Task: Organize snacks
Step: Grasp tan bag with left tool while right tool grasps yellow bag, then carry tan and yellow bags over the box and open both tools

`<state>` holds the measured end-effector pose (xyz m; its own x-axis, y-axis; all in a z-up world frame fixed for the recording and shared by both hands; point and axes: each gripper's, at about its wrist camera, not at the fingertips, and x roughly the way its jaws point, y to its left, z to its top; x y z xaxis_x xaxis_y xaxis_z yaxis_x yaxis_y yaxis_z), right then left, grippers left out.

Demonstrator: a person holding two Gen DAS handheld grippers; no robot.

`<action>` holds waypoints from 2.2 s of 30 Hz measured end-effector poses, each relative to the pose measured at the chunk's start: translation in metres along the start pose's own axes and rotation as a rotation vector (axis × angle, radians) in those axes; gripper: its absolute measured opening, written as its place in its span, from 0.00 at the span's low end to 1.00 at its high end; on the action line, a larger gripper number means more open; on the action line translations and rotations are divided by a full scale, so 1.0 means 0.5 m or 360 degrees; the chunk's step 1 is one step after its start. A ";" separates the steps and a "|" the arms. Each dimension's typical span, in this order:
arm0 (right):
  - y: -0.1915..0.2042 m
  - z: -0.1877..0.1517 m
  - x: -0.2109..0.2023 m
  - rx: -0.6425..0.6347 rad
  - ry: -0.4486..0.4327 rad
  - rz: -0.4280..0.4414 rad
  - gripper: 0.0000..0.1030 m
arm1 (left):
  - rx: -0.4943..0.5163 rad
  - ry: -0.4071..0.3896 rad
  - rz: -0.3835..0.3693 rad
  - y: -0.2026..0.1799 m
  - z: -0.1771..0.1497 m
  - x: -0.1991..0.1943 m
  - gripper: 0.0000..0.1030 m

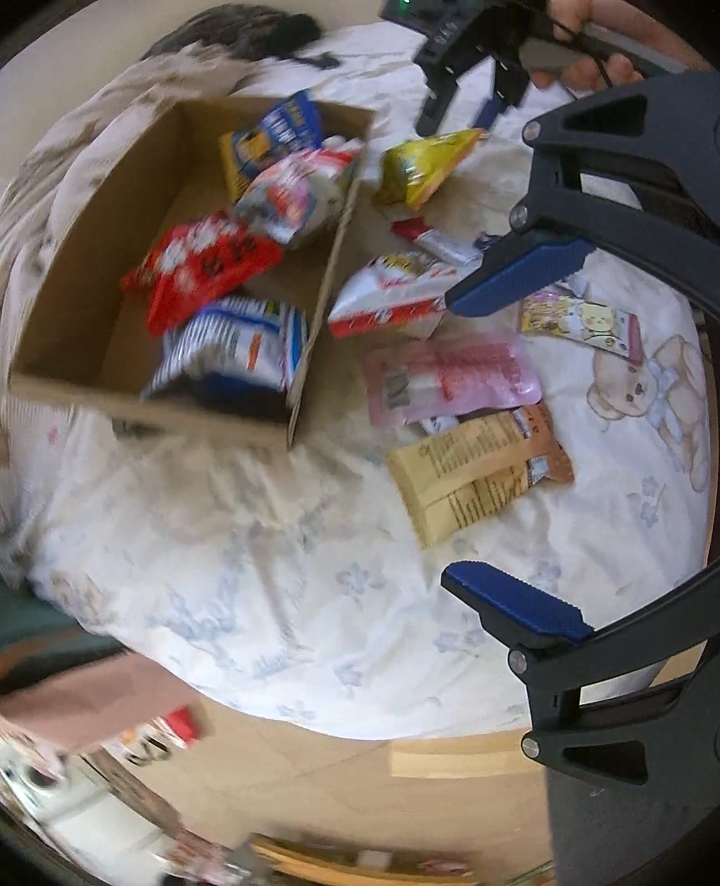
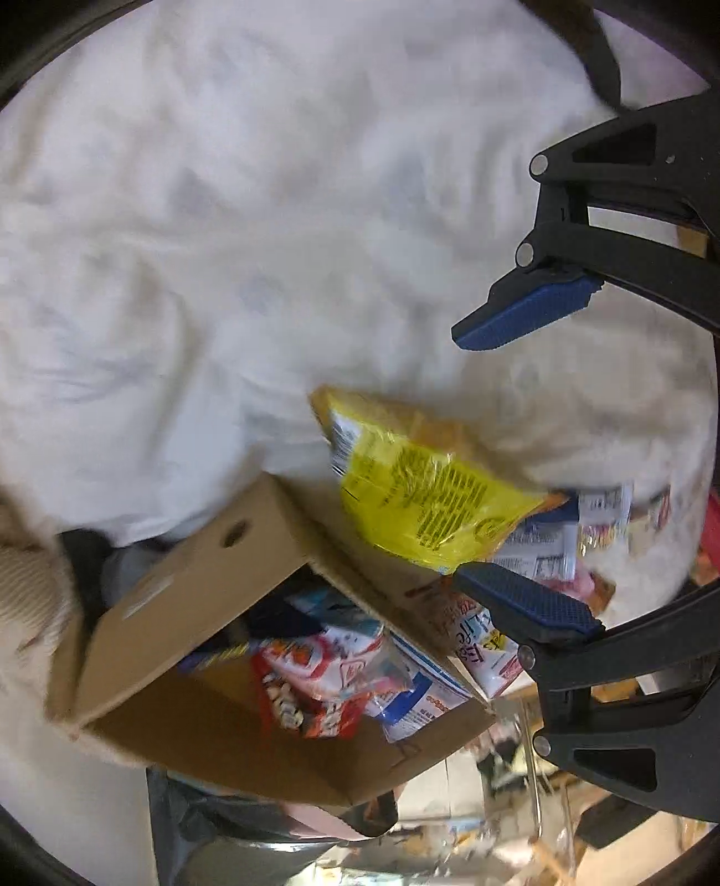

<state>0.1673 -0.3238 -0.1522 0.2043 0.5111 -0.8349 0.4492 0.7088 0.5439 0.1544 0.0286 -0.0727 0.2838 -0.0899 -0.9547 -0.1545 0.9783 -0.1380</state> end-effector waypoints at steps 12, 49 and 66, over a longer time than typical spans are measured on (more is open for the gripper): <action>0.050 0.010 0.077 -0.0140 0.0022 -0.0119 0.67 | -0.0208 0.0220 0.0130 0.079 -0.007 0.108 0.70; 0.086 -0.152 -0.101 -0.0427 -0.0282 0.0057 0.45 | 0.0126 0.0122 0.0024 -0.008 -0.086 -0.031 0.11; 0.230 -0.091 -0.170 -0.0633 -0.0433 0.0181 0.45 | 0.0229 -0.0203 -0.0066 -0.079 0.155 -0.129 0.11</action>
<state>0.1617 -0.2637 -0.0148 0.4765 0.4881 -0.7312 0.0551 0.8135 0.5789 0.2152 0.0102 0.0149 0.4062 -0.1151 -0.9065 -0.0060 0.9917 -0.1286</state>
